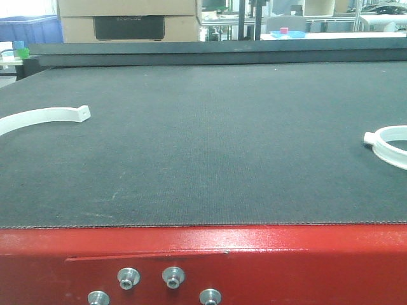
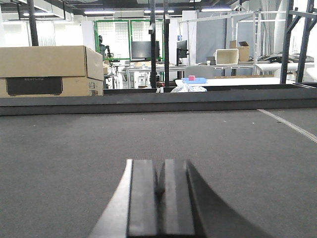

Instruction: Grab PVC pipe and place in blue bin

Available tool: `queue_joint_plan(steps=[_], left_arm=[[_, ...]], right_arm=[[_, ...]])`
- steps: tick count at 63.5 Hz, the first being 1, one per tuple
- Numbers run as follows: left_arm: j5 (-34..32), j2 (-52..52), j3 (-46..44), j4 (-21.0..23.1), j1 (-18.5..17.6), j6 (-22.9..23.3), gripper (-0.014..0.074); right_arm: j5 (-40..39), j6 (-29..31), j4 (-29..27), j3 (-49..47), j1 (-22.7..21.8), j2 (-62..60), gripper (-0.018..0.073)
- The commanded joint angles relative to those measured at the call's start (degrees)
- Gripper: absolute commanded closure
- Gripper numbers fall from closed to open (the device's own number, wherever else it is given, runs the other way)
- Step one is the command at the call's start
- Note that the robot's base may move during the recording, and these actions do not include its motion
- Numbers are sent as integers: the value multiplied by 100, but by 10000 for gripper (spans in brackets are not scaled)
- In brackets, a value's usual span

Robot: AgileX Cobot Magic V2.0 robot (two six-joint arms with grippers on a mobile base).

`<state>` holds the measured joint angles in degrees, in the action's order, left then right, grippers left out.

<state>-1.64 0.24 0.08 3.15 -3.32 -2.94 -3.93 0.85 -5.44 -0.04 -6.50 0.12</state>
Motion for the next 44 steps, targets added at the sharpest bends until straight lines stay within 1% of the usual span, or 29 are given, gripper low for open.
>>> queue_joint_plan(steps=[1,9,26,32,38,44], left_arm=[[-81,-24,-8,23,31,13,707],[-81,-24,-8,23,31,13,707],[-81,-24,-8,23,31,13,707],[-81,-24,-8,23,31,13,707],[-81,-24,-8,23,31,13,707],[-81,-24,-8,23,31,13,707]], right_arm=[[-89,7,22,4,-35,-12,721],[-126,7,22,4,-35,-12,721],[-521,7,22,4,-35,-12,721],[-172,7,22,-129,-35,-12,721],[538,7,22,-517,-35,-12,721],[849,7,22,-915,-35,-12,721]])
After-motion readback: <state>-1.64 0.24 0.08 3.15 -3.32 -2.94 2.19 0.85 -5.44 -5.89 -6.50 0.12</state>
